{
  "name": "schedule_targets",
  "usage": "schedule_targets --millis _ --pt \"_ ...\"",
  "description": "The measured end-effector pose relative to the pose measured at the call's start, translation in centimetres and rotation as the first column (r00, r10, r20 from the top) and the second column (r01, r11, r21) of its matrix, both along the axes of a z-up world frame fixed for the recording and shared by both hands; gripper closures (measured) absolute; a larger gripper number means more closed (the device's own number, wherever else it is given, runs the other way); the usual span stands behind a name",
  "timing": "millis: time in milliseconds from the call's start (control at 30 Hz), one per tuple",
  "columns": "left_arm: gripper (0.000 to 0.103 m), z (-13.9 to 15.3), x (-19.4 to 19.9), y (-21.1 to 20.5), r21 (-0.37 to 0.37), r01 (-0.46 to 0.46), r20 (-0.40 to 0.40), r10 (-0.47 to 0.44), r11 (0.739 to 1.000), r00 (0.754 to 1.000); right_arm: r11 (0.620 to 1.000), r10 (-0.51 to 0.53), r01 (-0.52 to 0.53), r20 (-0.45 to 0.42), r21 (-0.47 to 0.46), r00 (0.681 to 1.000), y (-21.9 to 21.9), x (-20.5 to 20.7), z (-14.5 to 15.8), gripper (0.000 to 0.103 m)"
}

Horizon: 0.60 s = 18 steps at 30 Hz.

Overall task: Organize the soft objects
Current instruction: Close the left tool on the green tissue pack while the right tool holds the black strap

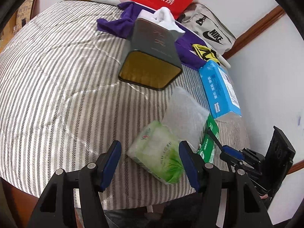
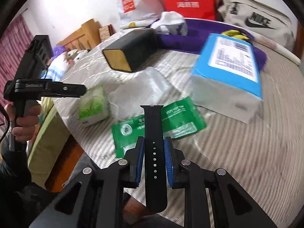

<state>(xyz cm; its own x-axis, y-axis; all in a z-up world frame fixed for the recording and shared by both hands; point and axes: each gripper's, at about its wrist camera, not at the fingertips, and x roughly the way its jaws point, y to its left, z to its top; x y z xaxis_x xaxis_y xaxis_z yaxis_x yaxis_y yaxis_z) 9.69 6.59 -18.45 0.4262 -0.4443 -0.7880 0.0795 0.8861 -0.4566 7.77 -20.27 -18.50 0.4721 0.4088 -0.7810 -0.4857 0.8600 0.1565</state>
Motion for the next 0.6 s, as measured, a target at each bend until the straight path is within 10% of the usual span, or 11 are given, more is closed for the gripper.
schedule_targets --millis 600 --pt "0.042 0.0 -0.6 -0.3 -0.006 0.007 -0.009 -0.007 1.0 1.0 0.992 -0.048 0.058 0.088 -0.113 0.995 -0.2 -0.1 -1.9 0.082"
